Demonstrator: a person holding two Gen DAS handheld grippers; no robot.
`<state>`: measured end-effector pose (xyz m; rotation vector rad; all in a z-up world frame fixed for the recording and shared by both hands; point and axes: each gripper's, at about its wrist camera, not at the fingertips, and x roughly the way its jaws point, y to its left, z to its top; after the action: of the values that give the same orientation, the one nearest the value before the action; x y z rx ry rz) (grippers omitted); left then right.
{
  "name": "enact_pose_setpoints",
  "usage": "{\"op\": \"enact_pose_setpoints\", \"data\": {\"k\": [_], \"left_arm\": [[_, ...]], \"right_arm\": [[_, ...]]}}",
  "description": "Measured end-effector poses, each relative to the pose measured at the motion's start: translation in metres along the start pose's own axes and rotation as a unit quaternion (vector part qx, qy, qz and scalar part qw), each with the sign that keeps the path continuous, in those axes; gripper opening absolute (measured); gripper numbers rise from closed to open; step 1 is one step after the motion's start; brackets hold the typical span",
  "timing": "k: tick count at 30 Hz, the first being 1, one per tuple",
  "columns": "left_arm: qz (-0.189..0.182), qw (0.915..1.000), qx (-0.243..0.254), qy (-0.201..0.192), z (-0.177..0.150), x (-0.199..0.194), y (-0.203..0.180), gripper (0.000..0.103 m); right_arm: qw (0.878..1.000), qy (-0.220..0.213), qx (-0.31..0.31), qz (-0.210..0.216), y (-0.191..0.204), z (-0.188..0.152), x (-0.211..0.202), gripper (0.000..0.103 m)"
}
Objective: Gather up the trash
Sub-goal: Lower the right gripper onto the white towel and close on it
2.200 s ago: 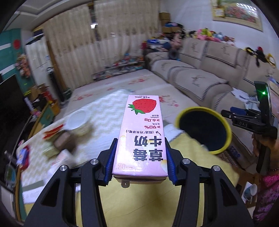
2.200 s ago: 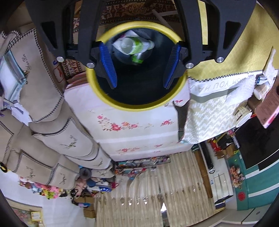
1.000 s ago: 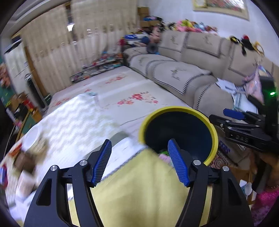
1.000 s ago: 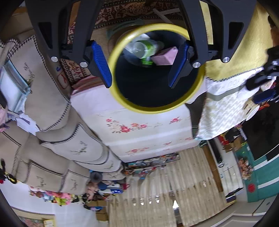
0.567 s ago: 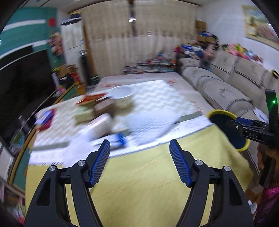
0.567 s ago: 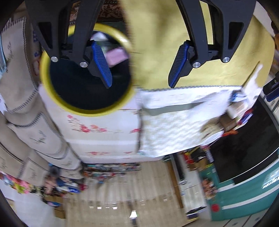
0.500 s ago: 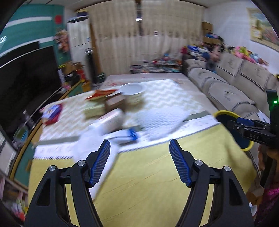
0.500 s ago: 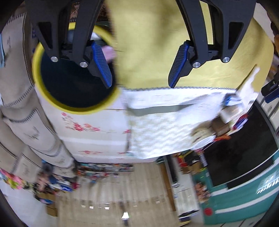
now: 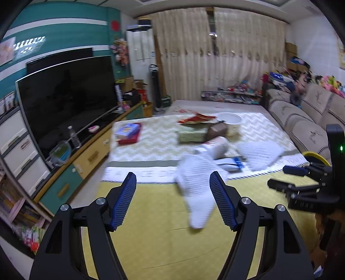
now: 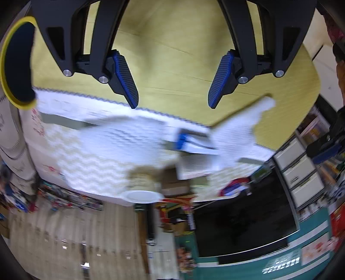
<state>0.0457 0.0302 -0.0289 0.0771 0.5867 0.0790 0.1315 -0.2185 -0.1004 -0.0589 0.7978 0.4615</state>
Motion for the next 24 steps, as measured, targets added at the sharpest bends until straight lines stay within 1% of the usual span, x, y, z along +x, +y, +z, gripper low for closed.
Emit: {"op": "enact_pose_setpoints", "data": {"k": [4, 7, 11, 14, 18, 21, 23, 24], "left_arm": [[0.021, 0.9997, -0.014, -0.003, -0.003, -0.009, 0.025, 0.070], [0.024, 0.9996, -0.017, -0.001, -0.006, -0.011, 0.035, 0.070], [0.022, 0.9996, -0.020, 0.002, -0.009, -0.009, 0.043, 0.070], [0.018, 0.9996, -0.024, 0.004, -0.011, -0.005, 0.048, 0.070], [0.012, 0.9995, -0.028, 0.008, -0.014, -0.002, 0.052, 0.070], [0.009, 0.9995, -0.028, 0.009, -0.015, 0.000, 0.053, 0.070], [0.008, 0.9995, -0.028, 0.010, -0.016, 0.002, 0.052, 0.070], [0.007, 0.9995, -0.029, 0.010, -0.016, 0.002, 0.053, 0.070]], "right_arm": [[0.999, 0.012, -0.024, 0.031, 0.037, 0.010, 0.022, 0.064], [0.998, 0.020, -0.038, 0.037, 0.057, 0.018, 0.038, 0.064], [0.998, 0.037, -0.051, 0.022, 0.073, 0.026, 0.059, 0.064], [0.997, 0.054, -0.059, 0.002, 0.080, 0.030, 0.077, 0.064], [0.995, 0.072, -0.065, -0.007, 0.083, 0.029, 0.091, 0.064], [0.995, 0.072, -0.072, -0.014, 0.087, 0.027, 0.095, 0.063], [0.995, 0.072, -0.072, -0.012, 0.088, 0.027, 0.095, 0.058], [0.995, 0.072, -0.073, -0.011, 0.089, 0.027, 0.095, 0.053]]}}
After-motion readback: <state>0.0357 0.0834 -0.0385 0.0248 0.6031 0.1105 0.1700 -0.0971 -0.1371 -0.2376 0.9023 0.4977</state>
